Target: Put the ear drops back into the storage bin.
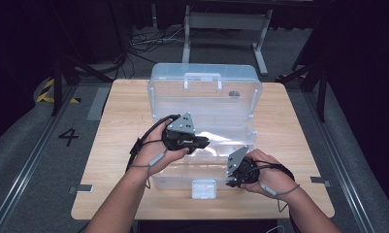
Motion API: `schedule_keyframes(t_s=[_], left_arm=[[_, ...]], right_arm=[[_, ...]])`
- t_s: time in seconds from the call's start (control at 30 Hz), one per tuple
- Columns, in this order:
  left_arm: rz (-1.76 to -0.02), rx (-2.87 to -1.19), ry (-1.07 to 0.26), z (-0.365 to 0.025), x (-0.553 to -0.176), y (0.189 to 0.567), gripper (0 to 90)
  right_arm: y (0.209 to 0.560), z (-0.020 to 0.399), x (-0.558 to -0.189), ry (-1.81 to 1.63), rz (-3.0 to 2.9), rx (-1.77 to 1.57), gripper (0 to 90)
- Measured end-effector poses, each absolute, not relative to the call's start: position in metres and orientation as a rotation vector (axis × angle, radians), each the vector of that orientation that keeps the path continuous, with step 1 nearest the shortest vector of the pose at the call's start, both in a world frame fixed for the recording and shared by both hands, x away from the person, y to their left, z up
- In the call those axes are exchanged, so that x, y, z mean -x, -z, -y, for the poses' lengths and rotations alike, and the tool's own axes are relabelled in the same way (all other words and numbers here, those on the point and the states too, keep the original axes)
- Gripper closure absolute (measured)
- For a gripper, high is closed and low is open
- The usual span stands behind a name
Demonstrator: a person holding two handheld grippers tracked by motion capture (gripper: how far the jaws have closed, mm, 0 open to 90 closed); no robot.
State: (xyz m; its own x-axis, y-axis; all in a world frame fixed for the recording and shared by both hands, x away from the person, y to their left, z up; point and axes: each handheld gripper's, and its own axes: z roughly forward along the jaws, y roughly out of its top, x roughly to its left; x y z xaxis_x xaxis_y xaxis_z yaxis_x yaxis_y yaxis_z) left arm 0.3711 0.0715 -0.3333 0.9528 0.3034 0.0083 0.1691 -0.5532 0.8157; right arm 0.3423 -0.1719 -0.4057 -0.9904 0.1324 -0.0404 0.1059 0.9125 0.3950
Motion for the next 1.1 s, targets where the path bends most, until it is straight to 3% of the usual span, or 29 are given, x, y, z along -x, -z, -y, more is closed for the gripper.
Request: schedule_keyframes(t_s=[1.1], left_arm=[[-0.322,-2.220,-0.156,-0.0700,-0.3643,0.3355,83.3]], right_arm=[[0.4001,0.1714,-0.3351,-0.593,-2.955,-0.187,78.9]])
